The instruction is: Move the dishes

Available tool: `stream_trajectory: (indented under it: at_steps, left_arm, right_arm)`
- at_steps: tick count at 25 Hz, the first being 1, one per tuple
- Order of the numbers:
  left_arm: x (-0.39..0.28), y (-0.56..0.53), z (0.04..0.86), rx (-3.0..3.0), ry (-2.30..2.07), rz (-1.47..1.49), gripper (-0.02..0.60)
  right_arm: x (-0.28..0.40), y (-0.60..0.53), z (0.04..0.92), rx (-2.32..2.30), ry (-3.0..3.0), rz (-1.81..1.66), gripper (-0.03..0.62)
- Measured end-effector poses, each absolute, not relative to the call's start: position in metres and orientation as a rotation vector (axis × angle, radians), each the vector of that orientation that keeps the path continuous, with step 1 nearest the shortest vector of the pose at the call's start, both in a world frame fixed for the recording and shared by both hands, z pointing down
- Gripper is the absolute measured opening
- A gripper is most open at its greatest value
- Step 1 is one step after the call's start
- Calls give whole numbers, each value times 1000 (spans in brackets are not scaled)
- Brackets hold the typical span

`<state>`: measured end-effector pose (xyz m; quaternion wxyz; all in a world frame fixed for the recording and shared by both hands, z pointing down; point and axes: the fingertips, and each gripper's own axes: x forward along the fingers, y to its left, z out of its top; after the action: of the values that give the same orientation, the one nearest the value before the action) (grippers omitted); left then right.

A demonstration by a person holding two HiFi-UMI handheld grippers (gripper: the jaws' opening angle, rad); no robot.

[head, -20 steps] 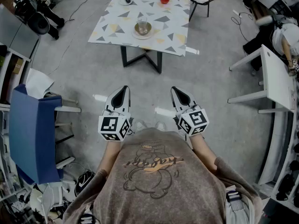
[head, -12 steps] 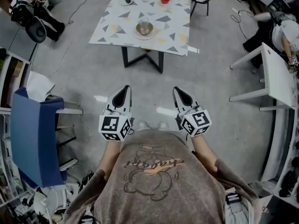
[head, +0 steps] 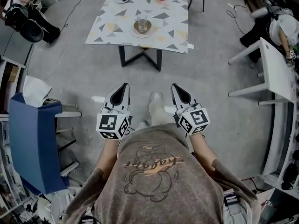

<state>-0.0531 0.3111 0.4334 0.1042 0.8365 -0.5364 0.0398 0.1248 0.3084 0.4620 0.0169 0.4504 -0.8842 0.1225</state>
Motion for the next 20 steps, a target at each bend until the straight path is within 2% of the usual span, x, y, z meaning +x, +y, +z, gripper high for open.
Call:
stream_trajectory:
  at_steps: [20]
  left_arm:
    - [-56,139,442,2458,-1584,110,18]
  right_arm:
    - [117,128,473,1367,-2756,381,-6]
